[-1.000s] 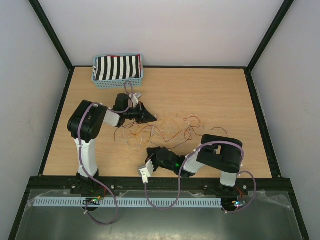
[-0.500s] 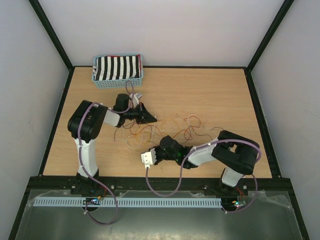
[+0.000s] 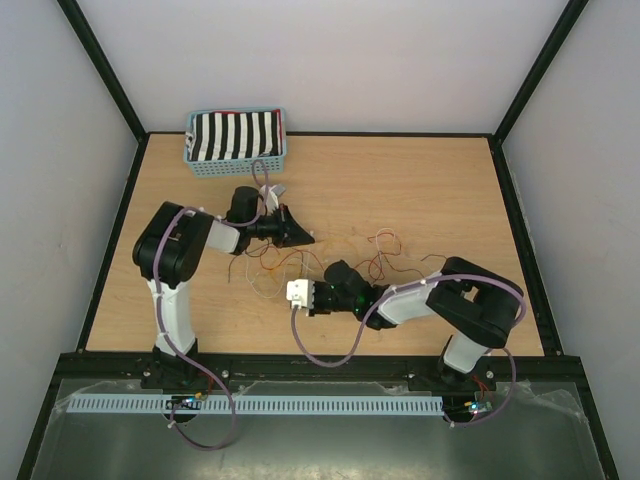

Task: Zip-tie the wires
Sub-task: Tie the cable at the center of the board.

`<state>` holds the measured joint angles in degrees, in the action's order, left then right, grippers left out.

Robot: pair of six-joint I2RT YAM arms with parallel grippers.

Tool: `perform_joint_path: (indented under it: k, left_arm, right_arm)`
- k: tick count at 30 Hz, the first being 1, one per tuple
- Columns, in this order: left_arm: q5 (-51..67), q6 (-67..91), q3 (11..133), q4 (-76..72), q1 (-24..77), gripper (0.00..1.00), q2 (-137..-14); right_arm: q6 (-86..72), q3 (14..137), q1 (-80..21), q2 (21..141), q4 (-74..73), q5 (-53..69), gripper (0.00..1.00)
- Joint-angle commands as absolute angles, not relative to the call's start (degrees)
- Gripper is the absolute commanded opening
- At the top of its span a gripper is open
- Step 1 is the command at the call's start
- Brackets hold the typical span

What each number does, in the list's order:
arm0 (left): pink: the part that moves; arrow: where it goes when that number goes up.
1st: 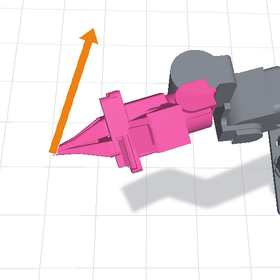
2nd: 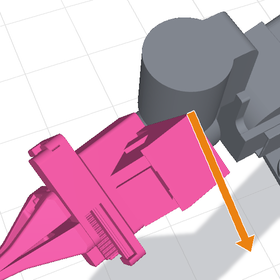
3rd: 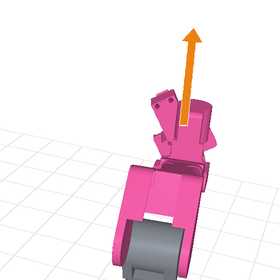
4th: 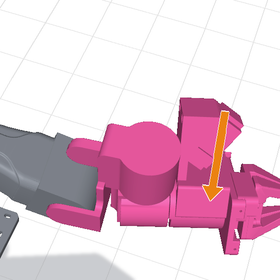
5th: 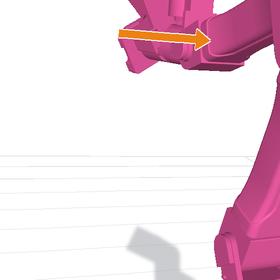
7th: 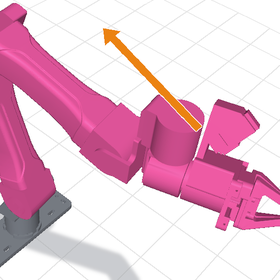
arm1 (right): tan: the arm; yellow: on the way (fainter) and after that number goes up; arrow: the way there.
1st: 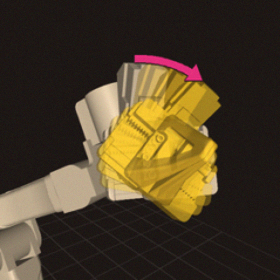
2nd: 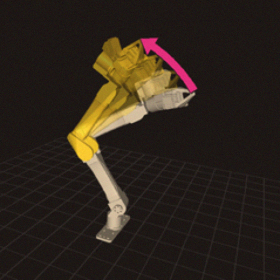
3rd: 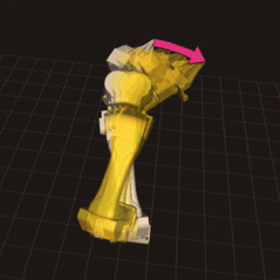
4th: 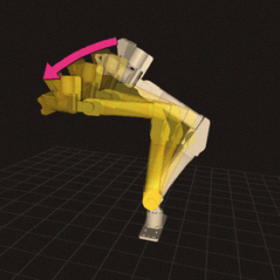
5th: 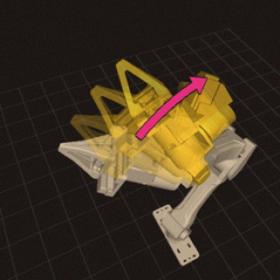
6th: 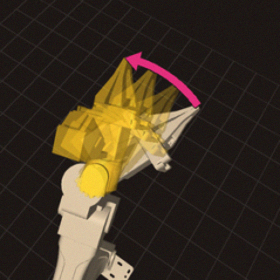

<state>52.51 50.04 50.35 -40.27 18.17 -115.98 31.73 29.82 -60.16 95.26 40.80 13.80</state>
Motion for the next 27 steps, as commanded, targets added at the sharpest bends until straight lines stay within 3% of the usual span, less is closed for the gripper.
perform_joint_path:
  k: [1, 18, 27]
  left_arm:
    - [52.76, 47.38, 49.42, -41.74, 18.43, 0.0, -112.48]
    - [53.43, 41.66, 43.85, -51.63, 19.88, 0.0, -110.32]
    - [51.94, 36.91, 39.92, -58.56, 21.07, 0.0, -107.88]
  right_arm:
    - [18.8, 31.7, -57.68, 93.33, 41.73, 19.22, 0.0]
    - [-1.89, 31.51, -46.78, 90.2, 42.06, 29.83, 0.0]
    - [-6.74, 34.99, -42.75, 90.16, 34.36, 33.76, 0.0]
